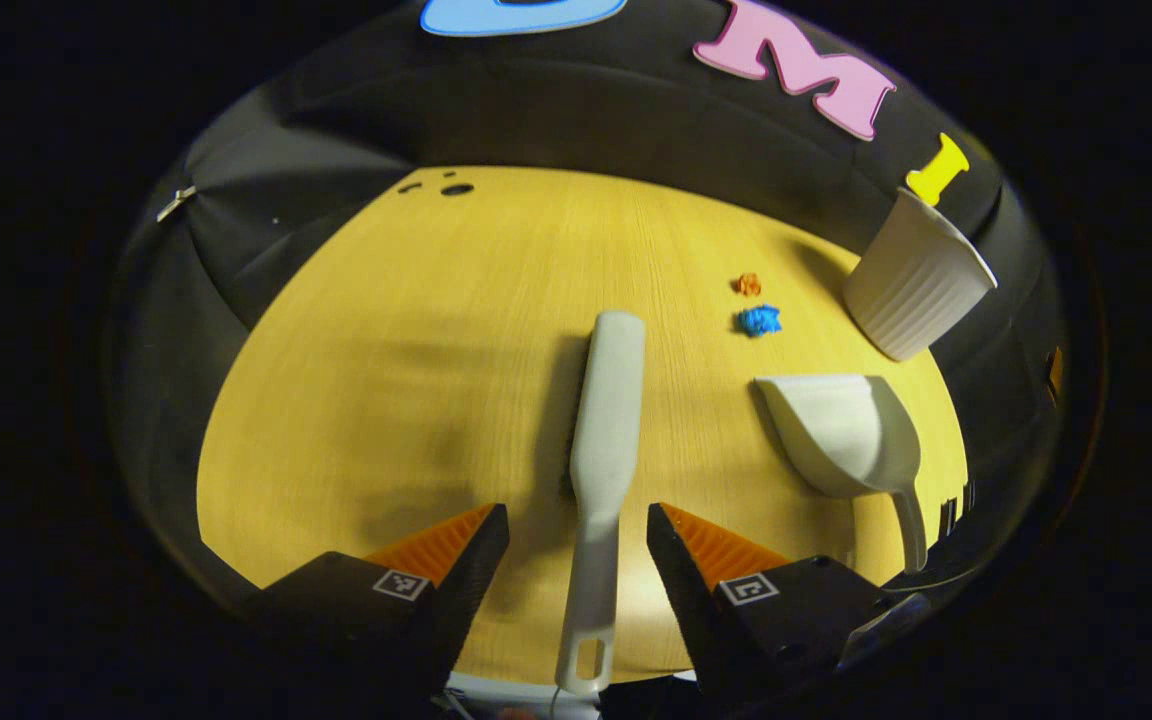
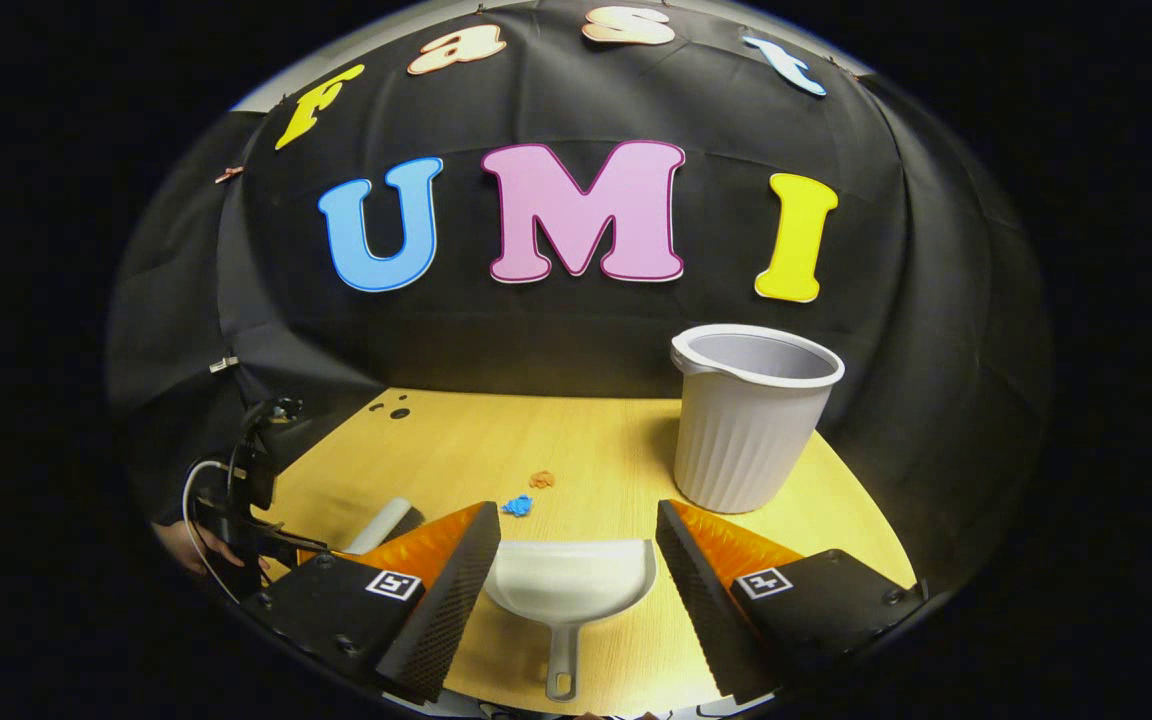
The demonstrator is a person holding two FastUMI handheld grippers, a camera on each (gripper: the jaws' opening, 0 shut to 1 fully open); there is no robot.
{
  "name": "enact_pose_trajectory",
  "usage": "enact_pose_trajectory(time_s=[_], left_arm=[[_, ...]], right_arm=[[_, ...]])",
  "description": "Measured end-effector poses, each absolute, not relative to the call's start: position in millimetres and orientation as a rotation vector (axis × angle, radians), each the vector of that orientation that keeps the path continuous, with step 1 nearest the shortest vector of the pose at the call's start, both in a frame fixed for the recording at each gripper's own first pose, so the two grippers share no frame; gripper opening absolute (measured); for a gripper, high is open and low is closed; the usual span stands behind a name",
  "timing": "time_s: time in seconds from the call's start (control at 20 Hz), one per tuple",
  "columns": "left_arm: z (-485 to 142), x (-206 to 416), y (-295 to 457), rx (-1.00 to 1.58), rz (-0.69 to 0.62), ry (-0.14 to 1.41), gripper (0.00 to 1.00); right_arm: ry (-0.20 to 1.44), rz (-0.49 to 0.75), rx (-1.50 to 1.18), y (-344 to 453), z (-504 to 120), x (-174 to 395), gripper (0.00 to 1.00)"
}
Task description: Pick up the small broom and dustpan from the desktop, sweep the trash into the dustpan with the broom, and then empty the trash into the garbage bin.
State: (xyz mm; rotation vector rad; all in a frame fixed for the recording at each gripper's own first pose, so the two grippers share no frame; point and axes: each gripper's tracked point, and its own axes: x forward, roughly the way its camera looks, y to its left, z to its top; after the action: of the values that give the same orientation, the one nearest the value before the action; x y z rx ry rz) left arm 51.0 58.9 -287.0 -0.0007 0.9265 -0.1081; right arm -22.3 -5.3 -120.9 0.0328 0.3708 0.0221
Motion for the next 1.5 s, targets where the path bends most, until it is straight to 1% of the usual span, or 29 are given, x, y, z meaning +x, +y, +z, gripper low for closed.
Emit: enact_pose_trajectory(time_s=[0.1, 0.25, 0.45, 0.5, 0.55, 0.65, 0.7, 0.75, 0.8, 0.85, 0.9, 1.0, 1.05, 1.1, 1.25, 1.5], left_arm=[[-299.1, 56.3, 59.8, 0.037, -0.112, 0.959, 0.88], [-315.0, 61.8, 61.4, 0.100, -0.112, 1.004, 0.88], [-321.6, 74.2, 63.8, 0.203, -0.111, 0.998, 0.84], [-322.3, 75.1, 61.3, 0.214, -0.123, 0.999, 0.77], [-322.3, 75.6, 59.4, 0.216, -0.125, 0.995, 0.74], [-324.0, 77.0, 57.3, 0.213, -0.122, 0.983, 0.62], [-323.4, 77.4, 56.4, 0.213, -0.117, 0.975, 0.49], [-322.1, 76.6, 56.3, 0.211, -0.112, 0.965, 0.45], [-322.5, 78.2, 55.5, 0.200, -0.107, 0.952, 0.32], [-322.8, 78.3, 55.6, 0.182, -0.103, 0.940, 0.31], [-321.4, 77.8, 55.5, 0.169, -0.105, 0.931, 0.30], [-317.7, 74.6, 57.3, 0.159, -0.116, 0.919, 0.28], [-313.4, 72.2, 60.6, 0.166, -0.119, 0.902, 0.26], [-306.8, 70.8, 64.0, 0.176, -0.122, 0.879, 0.28], [-282.8, 63.4, 67.3, 0.188, -0.138, 0.806, 0.27], [-233.8, 46.0, 81.5, 0.214, -0.142, 0.694, 0.27]], right_arm=[[0.388, 0.016, 0.032, -5.7, -128.8, -24.3, 0.98], [0.423, 0.008, 0.032, -3.4, -140.9, -28.1, 0.98], [0.478, -0.014, 0.042, -3.7, -158.2, -35.9, 0.98], [0.493, -0.023, 0.052, -4.3, -161.4, -37.4, 0.98], [0.507, -0.026, 0.065, -2.9, -164.4, -39.7, 0.98], [0.534, -0.033, 0.078, -0.7, -170.5, -43.5, 0.98], [0.546, -0.038, 0.078, -0.8, -172.4, -44.5, 0.98], [0.555, -0.032, 0.087, 1.3, -174.8, -46.5, 0.98], [0.561, -0.021, 0.099, 5.9, -178.1, -47.5, 0.98], [0.577, -0.018, 0.106, 8.1, -183.0, -49.7, 0.93], [0.597, -0.017, 0.106, 9.2, -188.2, -51.7, 0.98], [0.632, -0.020, 0.099, 11.0, -199.9, -54.2, 0.98], [0.647, -0.022, 0.094, 12.8, -203.8, -57.6, 0.98], [0.663, -0.024, 0.095, 14.9, -207.9, -60.4, 0.98], [0.705, -0.032, 0.110, 23.2, -220.1, -61.9, 0.98], [0.859, -0.089, 0.118, 22.2, -261.0, -65.6, 0.98]])
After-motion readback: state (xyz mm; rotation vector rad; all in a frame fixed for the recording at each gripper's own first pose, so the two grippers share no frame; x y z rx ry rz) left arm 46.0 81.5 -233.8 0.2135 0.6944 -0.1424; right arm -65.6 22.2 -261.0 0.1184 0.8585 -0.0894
